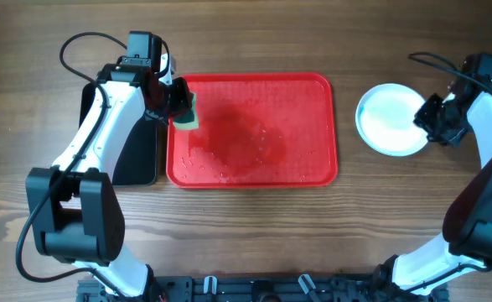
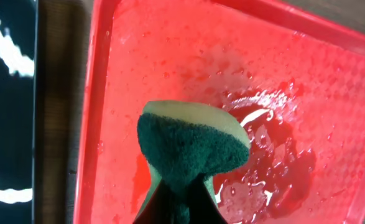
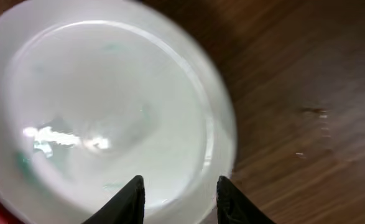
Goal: Clean dirty plates on tray and stack at the side
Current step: 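Lower the sponge into the black tray and release with the left gripper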
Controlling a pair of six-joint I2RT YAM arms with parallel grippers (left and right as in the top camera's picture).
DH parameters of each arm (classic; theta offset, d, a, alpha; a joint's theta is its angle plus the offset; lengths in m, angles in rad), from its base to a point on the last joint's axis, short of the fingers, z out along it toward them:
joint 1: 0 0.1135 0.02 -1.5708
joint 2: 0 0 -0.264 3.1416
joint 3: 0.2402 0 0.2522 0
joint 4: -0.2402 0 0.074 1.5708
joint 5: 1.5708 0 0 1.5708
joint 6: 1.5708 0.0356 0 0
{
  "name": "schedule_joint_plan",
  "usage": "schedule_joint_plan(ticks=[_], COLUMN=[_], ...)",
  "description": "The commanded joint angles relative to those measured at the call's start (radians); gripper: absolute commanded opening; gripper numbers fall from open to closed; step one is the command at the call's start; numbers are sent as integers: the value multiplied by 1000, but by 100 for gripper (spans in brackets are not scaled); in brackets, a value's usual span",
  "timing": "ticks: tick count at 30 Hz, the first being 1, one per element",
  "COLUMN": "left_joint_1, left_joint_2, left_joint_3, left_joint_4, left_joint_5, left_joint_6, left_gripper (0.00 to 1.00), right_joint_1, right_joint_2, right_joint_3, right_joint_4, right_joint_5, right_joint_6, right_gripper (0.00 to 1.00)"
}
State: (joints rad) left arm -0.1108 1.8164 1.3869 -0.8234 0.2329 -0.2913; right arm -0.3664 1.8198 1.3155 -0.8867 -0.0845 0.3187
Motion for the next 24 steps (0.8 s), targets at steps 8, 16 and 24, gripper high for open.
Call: schedule_joint_plan(ticks=[8, 16, 24], left_joint_1=[108, 227, 246], left_joint_2=[-54, 3, 31], left_joint_3=[105, -106, -141], left_joint_4=[-313, 36, 94], left_joint_5=[-363, -362, -361], left_joint_6=[276, 357, 349], left_gripper=[4, 4, 93], right_joint_1=[389, 583, 582], right_joint_2=[-91, -75, -75], right_joint_3=[99, 96, 97], right_joint_4=[-60, -3, -16], right_joint_5=[-146, -126, -126], right_joint_6=[-159, -134, -154], right_gripper=[66, 72, 73])
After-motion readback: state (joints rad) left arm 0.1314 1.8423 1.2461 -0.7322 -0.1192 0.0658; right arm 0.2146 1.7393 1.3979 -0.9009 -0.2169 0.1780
